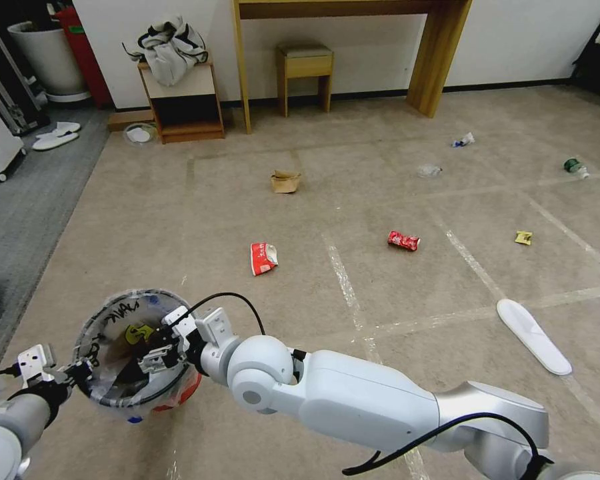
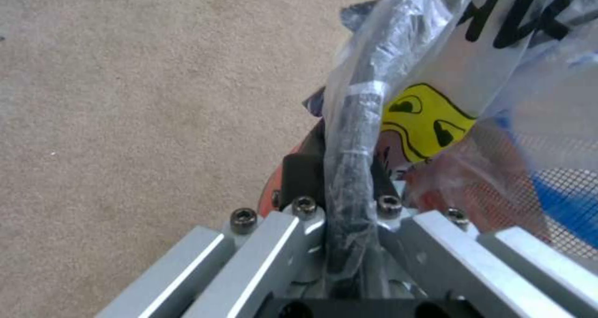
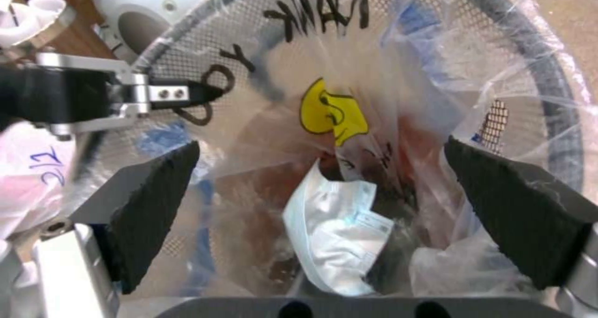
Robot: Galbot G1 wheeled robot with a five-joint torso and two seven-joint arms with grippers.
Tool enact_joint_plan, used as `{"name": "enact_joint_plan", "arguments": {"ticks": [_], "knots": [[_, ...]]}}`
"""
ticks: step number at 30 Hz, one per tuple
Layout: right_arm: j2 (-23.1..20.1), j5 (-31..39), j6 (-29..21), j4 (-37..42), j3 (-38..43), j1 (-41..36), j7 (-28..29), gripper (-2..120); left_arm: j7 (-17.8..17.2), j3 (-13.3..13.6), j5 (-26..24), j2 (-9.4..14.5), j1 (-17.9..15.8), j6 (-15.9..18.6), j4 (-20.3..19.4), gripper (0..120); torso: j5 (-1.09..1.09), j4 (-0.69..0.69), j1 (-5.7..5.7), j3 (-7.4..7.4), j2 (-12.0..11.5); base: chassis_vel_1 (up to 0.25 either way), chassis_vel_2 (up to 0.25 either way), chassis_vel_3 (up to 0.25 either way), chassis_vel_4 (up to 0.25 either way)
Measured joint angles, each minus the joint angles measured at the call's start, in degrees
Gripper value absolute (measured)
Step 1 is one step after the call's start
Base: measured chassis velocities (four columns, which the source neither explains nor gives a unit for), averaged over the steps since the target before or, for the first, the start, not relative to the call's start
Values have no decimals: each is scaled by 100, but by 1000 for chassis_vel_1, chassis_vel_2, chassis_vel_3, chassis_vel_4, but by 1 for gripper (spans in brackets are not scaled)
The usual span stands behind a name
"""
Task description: Pick up the trash bin and place the garbage on the floor into it.
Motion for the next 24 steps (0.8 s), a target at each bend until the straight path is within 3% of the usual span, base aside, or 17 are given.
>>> {"name": "enact_joint_plan", "arguments": {"ticks": [14,24], "knots": [[-38,-37,100,257,320,-6,-71,100,6,21,25,-19,-27,0,72,0,0,0,0,0,0,0,0,0,0],[-456,-98,430,1023,1187,-303,-411,100,11,-11,51,7,-48,0,176,0,1,0,0,0,0,0,0,0,0]]}}
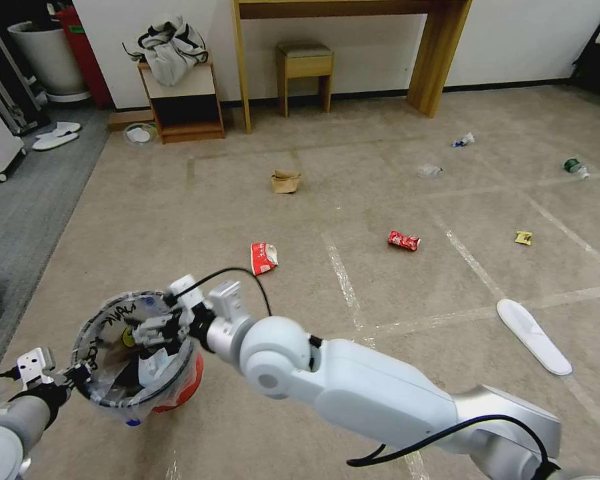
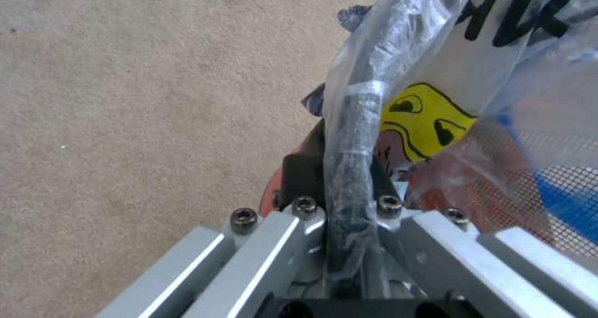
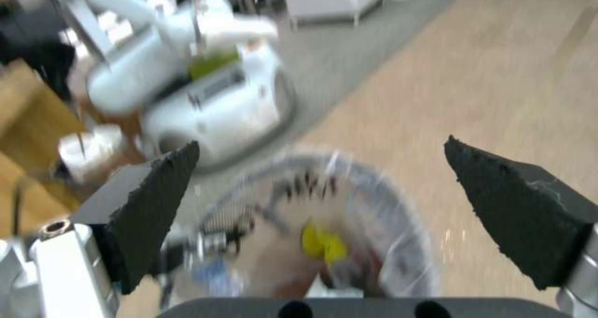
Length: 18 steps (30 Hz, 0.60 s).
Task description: Pick up the trash bin and place the garbage on the floor into it.
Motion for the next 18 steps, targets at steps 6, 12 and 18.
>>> {"name": "enact_joint_plan", "arguments": {"ticks": [6,12,18], "knots": [[-301,-26,395,286,508,-196,-478,100,-1,-33,-22,10,12,0,-2,0,1,0,0,0,0,0,0,0,0],[-1205,-249,1447,763,1702,-770,-1325,100,-10,-41,-24,-25,-12,0,-65,0,2,-1,0,0,0,0,0,0,0],[-1743,-984,2380,942,3114,-1766,-1711,99,-18,-91,23,-75,-14,0,-137,0,2,-1,0,0,0,0,0,0,0]]}}
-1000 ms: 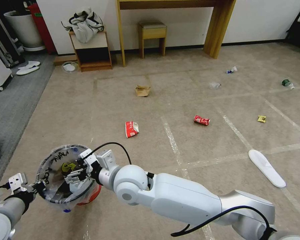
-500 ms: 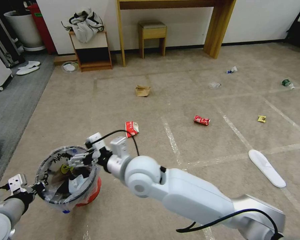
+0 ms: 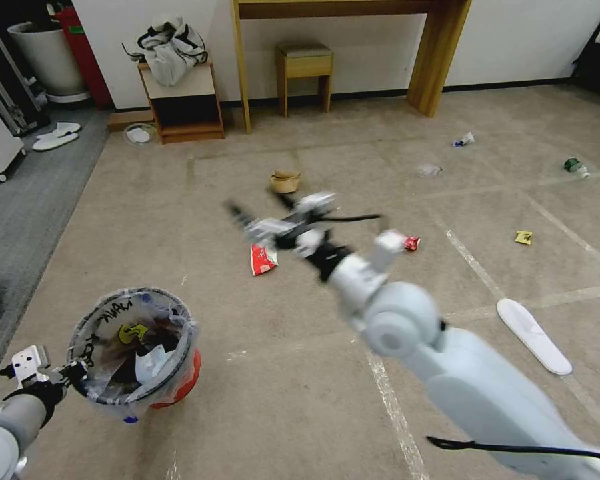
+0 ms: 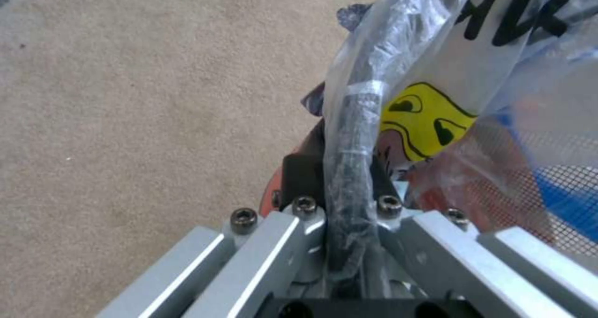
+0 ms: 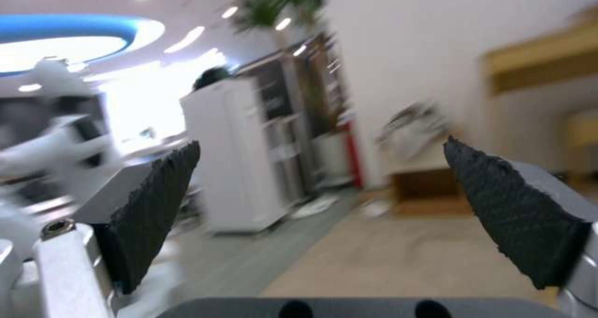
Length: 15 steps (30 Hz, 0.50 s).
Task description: Pick up the trash bin and place the garbage on the floor into it.
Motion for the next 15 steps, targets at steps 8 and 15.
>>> {"name": "enact_joint_plan", "arguments": {"ticks": [8,15], "knots": [[-70,-1528,560,156,1316,-1474,227,96,-1,-104,101,-145,42,-53,-94,0,-1,2,0,-1,0,0,0,0,0],[418,-2486,532,435,2583,-2790,655,98,30,-126,207,-334,73,-100,-212,0,-1,-1,0,-1,0,0,0,0,0]]}}
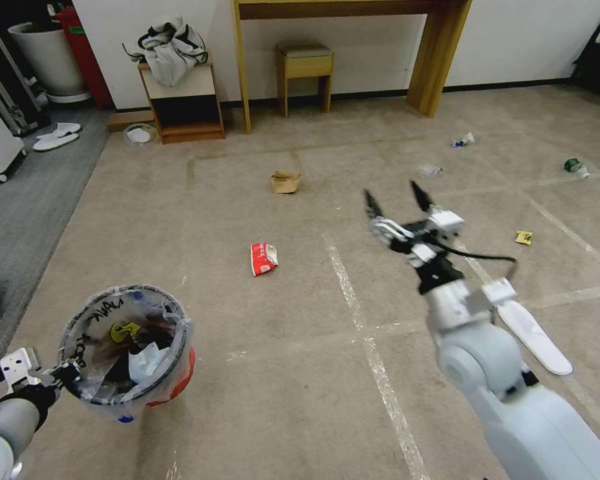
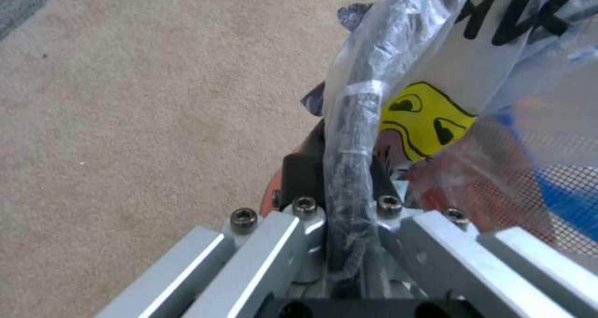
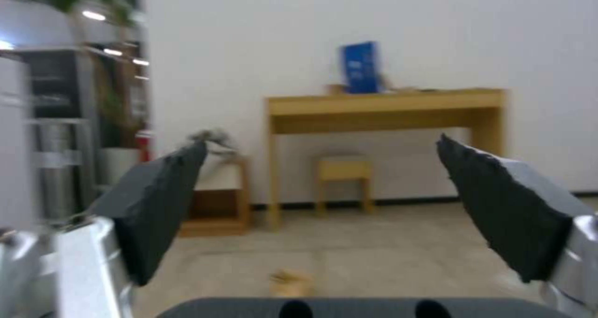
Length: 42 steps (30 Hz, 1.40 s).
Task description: Pick up the trash bin and place the garbage on the floor into it.
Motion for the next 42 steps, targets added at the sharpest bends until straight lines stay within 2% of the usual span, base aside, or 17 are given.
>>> {"name": "enact_joint_plan", "arguments": {"ticks": [3,12,31,42], "knots": [[500,-448,26,93,401,-637,142,100,27,10,55,-83,2,-22,-6,0,-1,0,-1,0,0,0,0,0,0],[1081,-1342,368,-88,675,-1311,304,100,81,62,126,-202,-1,-50,16,0,-1,1,0,0,0,0,0,0,0],[1353,-1756,444,-390,474,-1346,329,100,112,-16,83,-69,80,-69,93,0,-1,2,-1,0,0,-9,8,8,-9],[1363,-1782,443,-526,398,-1266,330,100,112,-20,74,-82,70,-74,114,0,-1,2,0,2,0,-151,157,144,-139]]}}
